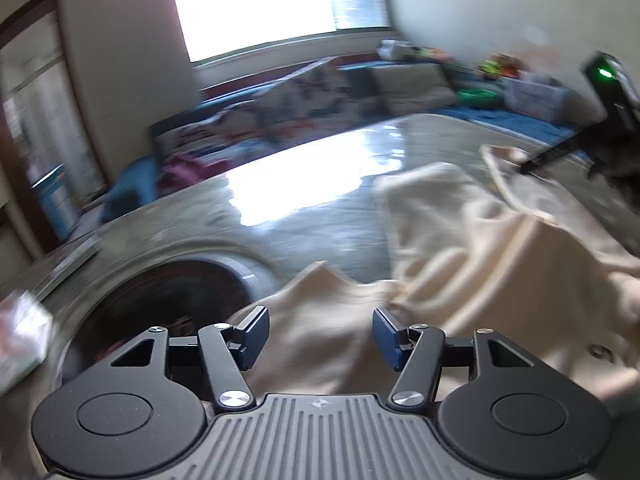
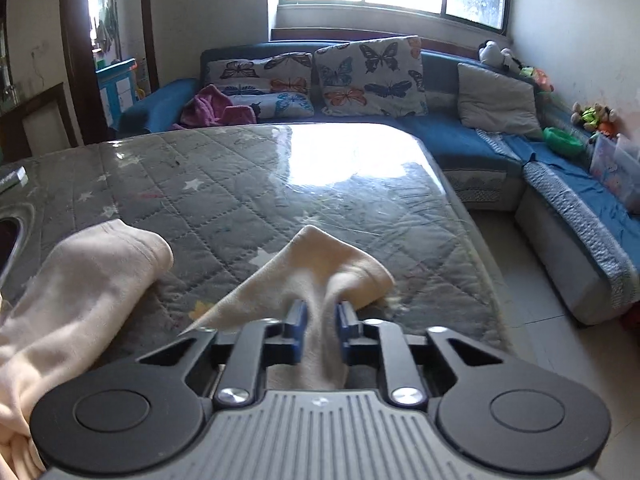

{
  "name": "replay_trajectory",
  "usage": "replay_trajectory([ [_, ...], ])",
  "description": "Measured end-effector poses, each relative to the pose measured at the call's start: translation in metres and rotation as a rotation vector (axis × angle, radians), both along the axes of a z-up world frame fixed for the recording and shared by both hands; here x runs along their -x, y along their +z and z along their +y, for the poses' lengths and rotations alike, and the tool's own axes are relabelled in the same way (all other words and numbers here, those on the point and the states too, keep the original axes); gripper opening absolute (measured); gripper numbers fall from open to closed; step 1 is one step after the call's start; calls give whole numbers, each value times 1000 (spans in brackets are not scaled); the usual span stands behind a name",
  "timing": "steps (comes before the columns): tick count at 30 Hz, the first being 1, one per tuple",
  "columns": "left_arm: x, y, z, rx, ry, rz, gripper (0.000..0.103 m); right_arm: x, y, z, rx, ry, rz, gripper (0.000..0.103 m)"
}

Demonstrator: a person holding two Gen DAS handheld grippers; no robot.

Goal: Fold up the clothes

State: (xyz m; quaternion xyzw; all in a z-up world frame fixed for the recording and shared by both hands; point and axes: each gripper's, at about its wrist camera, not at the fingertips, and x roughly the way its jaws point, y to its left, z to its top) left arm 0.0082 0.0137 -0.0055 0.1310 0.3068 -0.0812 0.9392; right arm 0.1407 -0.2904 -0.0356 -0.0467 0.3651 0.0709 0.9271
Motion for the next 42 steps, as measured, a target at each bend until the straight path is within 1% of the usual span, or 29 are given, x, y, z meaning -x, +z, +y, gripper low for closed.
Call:
replay_trajectory([
  [2,-1,-5,-8,-27,-48,10,52,7,0,-6,25,-24,-4,11],
  [4,-4,-12,-11,-64,-53,14,48,16,0,-13,41,-50,-6,10],
  [6,-3,-12,-9,-44,-55,13,37,27,0,-21,62,-81,-10,10],
  [8,-1,-13,-4,-35,-47,17,20,41,-1,-30,84,-107,-13,10],
  [9,1,-13,-1,-31,-43,18,17,47,-1,-33,93,-117,-15,10],
  [12,9,-16,10,-30,-10,10,10,68,-3,-44,132,-156,-21,10],
  [14,15,-16,19,-31,22,3,7,83,-4,-50,150,-176,-26,10],
  [17,24,-14,35,-3,108,-3,3,107,-7,-57,168,-211,-33,11],
  [18,26,-14,42,0,149,0,3,113,-7,-59,167,-221,-34,11],
  [22,39,-14,76,55,307,16,3,136,-9,-58,207,-238,-44,11],
  [26,58,-14,102,87,398,30,3,153,-10,-59,225,-257,-47,11],
  [28,67,-14,111,95,437,27,3,159,-10,-59,227,-266,-47,11],
  [29,71,-13,115,92,457,24,0,162,-9,-59,229,-270,-47,11],
  [34,95,-11,137,111,559,10,0,172,-8,-59,253,-280,-42,11],
  [36,103,-7,142,151,541,18,0,176,-8,-57,264,-276,-43,11],
  [37,105,-5,139,163,514,16,1,178,-8,-57,266,-276,-44,11],
  [38,107,-3,135,171,484,12,3,179,-8,-56,268,-276,-44,11],
  [39,107,-1,127,161,444,6,5,179,-8,-55,267,-279,-45,11],
  [40,104,1,117,144,407,-3,13,179,-9,-55,265,-282,-46,11],
  [41,102,2,108,128,369,-13,27,179,-9,-56,262,-285,-48,11],
  [42,99,3,99,112,334,-22,34,179,-9,-56,260,-287,-49,12],
])
